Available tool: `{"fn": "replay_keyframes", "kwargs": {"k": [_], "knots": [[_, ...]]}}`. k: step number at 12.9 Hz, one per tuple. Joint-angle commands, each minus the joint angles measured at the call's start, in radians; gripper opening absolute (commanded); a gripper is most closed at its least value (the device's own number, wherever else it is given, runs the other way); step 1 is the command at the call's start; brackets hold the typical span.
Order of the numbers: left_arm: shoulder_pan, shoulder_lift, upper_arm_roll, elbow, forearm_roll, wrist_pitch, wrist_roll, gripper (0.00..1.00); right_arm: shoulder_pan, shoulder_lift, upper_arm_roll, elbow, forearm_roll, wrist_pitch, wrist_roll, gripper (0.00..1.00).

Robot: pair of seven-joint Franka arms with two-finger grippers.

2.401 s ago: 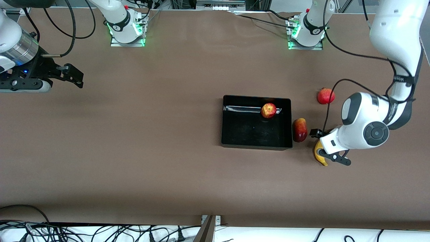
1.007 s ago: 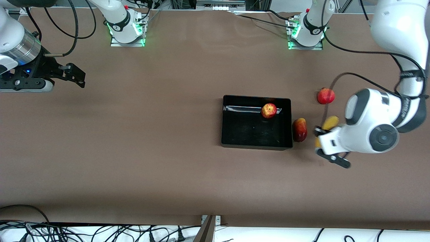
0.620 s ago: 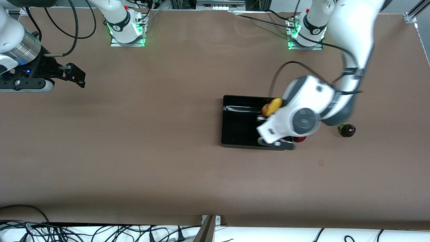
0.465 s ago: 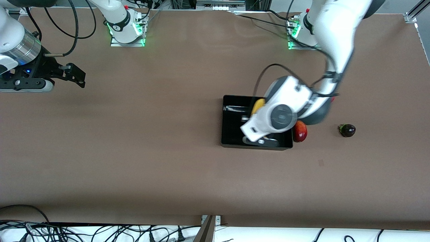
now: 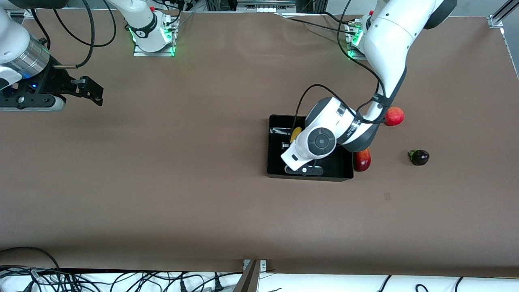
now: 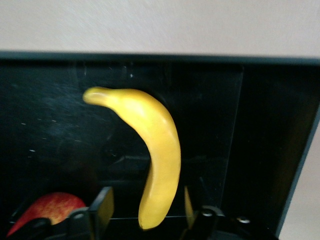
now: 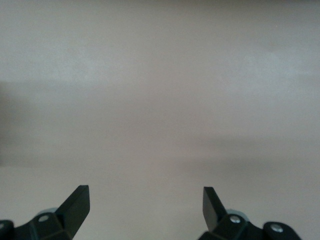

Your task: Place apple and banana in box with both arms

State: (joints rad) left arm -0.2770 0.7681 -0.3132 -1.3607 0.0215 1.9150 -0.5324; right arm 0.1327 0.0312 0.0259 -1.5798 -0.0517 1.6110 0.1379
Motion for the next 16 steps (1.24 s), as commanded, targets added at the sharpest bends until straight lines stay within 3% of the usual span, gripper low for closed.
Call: {"fn": "replay_keyframes", "kwargs": {"k": [1,3,6,8,10,12,14,16], "knots": [[0.07,-0.137,0.003,-0.008,-0.011,-0.098,0.005,1.0,-0.01,0.001,0.011,0.015,-0.002,-0.011,0.0,1.0],[0.146,-0.246,0.002,-0.006,-0.009,-0.202,0.038,1.0,-0.01,0.001,0.011,0.015,-0.002,-0.009,0.0,1.0],[0.254,-0.381,0.003,-0.008,-0.009,-0.386,0.239,1.0,-0.01,0.001,0.011,0.015,-0.004,-0.011,0.0,1.0],[0.312,-0.471,0.037,-0.032,-0.014,-0.413,0.387,1.0,-0.01,0.001,0.012,0.015,-0.002,-0.011,0.002,1.0],[0.265,-0.631,0.22,-0.197,-0.05,-0.328,0.527,1.0,-0.008,0.001,0.012,0.015,-0.004,-0.011,0.002,1.0],[0.274,-0.815,0.238,-0.409,-0.063,-0.217,0.522,1.0,-0.007,0.001,0.011,0.015,-0.004,-0.008,0.002,1.0],[0.277,-0.823,0.246,-0.42,-0.057,-0.256,0.515,1.0,-0.005,0.001,0.012,0.015,-0.004,-0.008,0.0,1.0],[0.283,-0.788,0.273,-0.368,-0.063,-0.332,0.525,1.0,-0.005,0.001,0.012,0.015,-0.004,-0.009,0.002,1.0]]}}
